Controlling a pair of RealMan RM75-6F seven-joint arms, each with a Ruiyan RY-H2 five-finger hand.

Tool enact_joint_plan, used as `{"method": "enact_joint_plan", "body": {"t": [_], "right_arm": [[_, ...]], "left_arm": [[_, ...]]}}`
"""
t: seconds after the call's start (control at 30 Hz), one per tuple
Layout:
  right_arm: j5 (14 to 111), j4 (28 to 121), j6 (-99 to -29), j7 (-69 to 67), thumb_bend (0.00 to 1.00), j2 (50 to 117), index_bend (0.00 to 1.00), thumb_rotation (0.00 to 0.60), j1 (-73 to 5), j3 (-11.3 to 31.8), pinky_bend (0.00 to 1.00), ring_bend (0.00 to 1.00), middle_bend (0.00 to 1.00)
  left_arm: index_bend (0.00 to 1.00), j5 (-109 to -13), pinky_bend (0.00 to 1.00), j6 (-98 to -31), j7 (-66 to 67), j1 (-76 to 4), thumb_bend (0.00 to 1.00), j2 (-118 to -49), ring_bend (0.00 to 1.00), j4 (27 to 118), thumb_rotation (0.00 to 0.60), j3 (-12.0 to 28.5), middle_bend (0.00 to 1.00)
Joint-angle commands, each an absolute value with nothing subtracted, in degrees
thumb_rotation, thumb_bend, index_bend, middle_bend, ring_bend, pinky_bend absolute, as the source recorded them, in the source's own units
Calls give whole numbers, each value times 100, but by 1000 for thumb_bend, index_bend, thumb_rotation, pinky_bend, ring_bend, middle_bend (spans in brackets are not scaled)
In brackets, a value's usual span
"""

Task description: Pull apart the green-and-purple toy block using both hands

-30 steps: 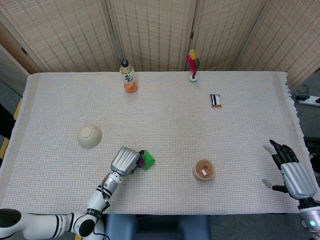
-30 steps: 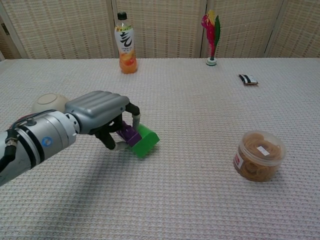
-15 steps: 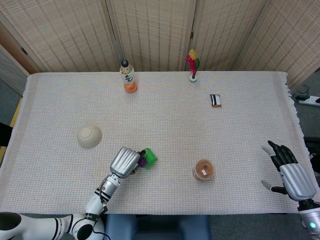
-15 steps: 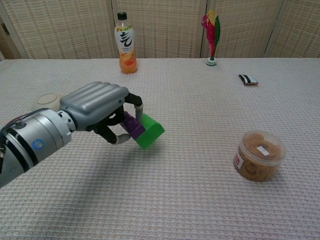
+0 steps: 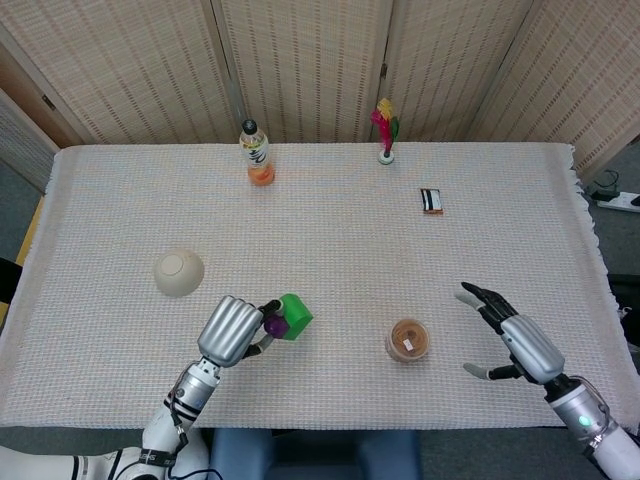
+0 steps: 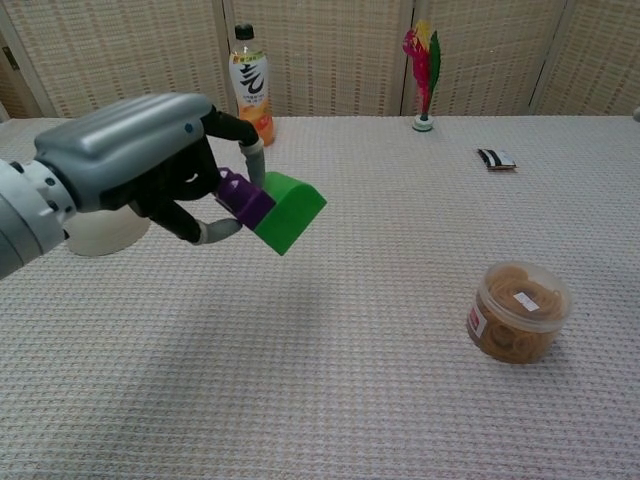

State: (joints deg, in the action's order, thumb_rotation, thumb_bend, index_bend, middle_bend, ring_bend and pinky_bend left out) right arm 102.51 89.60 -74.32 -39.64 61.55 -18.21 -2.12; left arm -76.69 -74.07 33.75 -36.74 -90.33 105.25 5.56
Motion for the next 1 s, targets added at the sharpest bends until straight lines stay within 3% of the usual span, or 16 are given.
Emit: {"method": "enact_joint_plan", "body": {"t": [0.03,0.2,0.5,0.8,1.0], "right_arm": [[10368,9137,-6411,-5929,239,6174,0,600,-2891,-246,0,0,0],[10206,8988,-5858,-7849,239,6378,0,600,-3639,-171,0,0,0],[10118,8688,-5170,-9696,239,6905,1,600,-4638,-148,0,0,0],[10100,8555,-4786,-9918,239,7320,14,600,-5287,-215,0,0,0],[10016,8503,-4675,-9919,239,7503,86,600,-5545,-264,0,0,0]], "left_arm": [[760,-7790,1000,-7522,3513,-3570,448,-8900,1000,10798,600,538,1000],[760,-7962,1000,-7587,3688,-3517,450,-8886,1000,10936,600,512,1000],[760,-7987,1000,-7492,3900,-3525,452,-8985,1000,11107,600,566,1000],[760,-7976,1000,-7337,4071,-3625,453,-9155,1000,11129,600,691,1000],[760,-7860,1000,-7251,4088,-3652,452,-9244,1000,11203,600,743,1000]]}}
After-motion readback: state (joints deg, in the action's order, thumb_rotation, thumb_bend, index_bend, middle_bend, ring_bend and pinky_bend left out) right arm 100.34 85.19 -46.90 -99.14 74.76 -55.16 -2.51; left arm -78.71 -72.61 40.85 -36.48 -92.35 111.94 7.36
